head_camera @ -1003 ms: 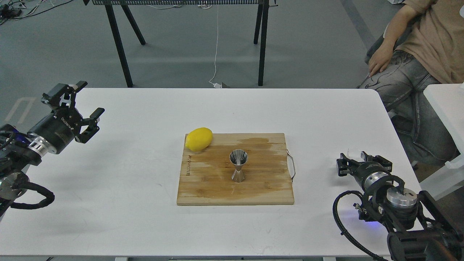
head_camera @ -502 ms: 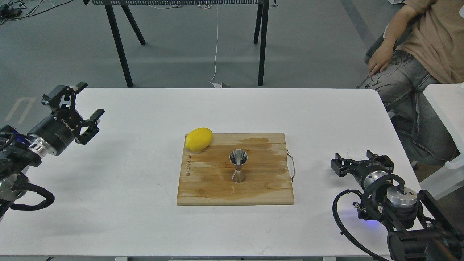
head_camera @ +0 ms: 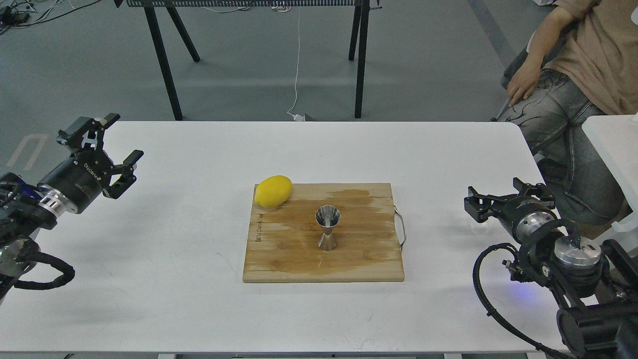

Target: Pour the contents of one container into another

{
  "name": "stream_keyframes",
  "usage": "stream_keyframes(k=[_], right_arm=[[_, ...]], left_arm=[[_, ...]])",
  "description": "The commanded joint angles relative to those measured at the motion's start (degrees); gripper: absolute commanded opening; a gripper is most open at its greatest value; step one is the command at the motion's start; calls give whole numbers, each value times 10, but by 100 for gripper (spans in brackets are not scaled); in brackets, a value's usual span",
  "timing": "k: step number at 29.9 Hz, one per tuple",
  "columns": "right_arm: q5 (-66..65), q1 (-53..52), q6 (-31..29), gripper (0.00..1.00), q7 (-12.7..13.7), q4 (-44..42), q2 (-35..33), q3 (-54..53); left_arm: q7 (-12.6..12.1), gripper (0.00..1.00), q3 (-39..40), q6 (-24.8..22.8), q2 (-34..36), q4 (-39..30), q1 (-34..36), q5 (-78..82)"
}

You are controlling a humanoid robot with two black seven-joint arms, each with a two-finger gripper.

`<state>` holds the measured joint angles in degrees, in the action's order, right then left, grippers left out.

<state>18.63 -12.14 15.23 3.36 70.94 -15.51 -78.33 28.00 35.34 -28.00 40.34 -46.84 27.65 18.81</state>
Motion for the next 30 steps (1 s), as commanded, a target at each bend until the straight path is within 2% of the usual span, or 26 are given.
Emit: stream_keyframes(k=[1,3,8,9,17,26,30], right_arm=[[-33,-45,-98,99,42,-15,-48,17],[-53,-54,-172,99,50,-38,-67,24],[-76,-78,-413,99,57,-146,-76,33],[-76,-82,-432,99,56,-167,-73,40],[-77,-94,-432,98,51,-271,-51,59],[-71,-96,-432,98,48,-268,-40,49],[-70,-97,-432,98,34,-260,-37,42]], left_arm=[[0,92,0,0,0,0,0,0],[0,92,0,0,0,0,0,0],[0,93,0,0,0,0,0,-3],[0,93,1,0,0,0,0,-4],[0,94,3,0,3,0,1,-6],[0,94,3,0,1,0,1,-6],[0,94,2,0,-1,0,0,-6]])
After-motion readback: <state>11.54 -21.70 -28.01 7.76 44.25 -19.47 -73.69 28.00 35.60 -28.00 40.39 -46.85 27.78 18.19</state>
